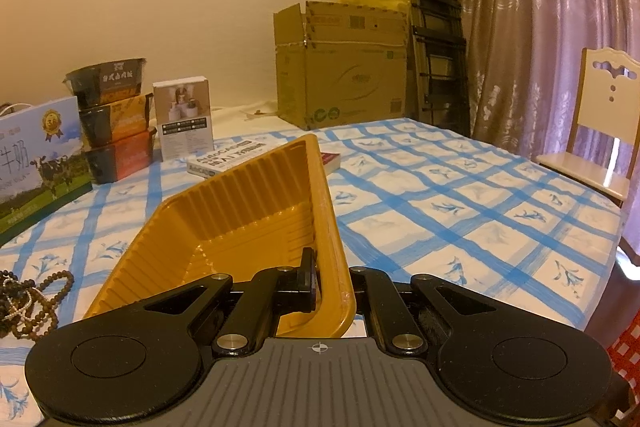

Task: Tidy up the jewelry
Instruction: 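Carry the bracelet over the tray and open the left tool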

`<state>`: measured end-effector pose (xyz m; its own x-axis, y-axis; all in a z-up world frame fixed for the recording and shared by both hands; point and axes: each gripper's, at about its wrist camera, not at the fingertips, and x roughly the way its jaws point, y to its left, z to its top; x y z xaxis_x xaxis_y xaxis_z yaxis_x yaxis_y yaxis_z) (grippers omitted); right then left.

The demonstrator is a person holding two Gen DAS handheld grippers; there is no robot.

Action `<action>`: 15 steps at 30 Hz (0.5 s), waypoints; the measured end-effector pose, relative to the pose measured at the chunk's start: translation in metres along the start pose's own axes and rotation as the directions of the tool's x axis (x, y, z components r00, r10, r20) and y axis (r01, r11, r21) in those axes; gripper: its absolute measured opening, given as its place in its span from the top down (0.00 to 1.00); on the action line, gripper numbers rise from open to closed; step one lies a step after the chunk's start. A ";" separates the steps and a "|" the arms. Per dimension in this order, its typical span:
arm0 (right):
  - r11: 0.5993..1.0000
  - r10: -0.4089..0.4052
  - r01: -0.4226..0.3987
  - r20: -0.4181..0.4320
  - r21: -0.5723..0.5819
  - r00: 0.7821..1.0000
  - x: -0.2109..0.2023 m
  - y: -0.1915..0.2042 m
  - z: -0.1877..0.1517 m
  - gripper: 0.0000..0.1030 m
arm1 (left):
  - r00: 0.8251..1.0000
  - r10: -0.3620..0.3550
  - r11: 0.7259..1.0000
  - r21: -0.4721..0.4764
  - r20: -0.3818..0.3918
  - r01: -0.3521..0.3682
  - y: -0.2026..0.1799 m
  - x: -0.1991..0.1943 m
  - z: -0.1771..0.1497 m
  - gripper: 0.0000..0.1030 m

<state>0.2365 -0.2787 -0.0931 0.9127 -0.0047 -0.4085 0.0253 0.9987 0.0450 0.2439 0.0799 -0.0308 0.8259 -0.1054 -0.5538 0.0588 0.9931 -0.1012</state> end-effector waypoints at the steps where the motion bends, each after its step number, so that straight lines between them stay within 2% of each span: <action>1: 1.000 0.001 -0.001 -0.001 -0.001 1.000 0.000 0.000 0.000 0.95 | 1.000 -0.029 1.000 0.004 -0.004 0.029 -0.010 -0.001 0.000 0.96; 7: 1.000 0.002 -0.002 -0.001 0.003 1.000 -0.001 0.001 0.001 0.95 | 0.979 -0.200 0.979 0.020 -0.029 0.201 -0.071 0.005 0.001 0.96; 11: 1.000 0.005 -0.005 -0.001 0.007 1.000 -0.001 0.001 0.000 0.95 | 0.951 -0.305 0.952 0.012 -0.046 0.306 -0.111 0.016 0.003 0.96; 15: 1.000 0.009 -0.008 -0.002 0.012 1.000 -0.001 0.000 0.000 0.95 | 0.926 -0.373 0.927 0.022 -0.067 0.375 -0.147 0.030 0.000 0.96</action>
<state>0.2358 -0.2785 -0.0925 0.9120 0.0040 -0.4102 0.0224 0.9980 0.0594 0.2598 -0.0694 -0.0321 0.7049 -0.4710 -0.5303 0.3764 0.8821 -0.2831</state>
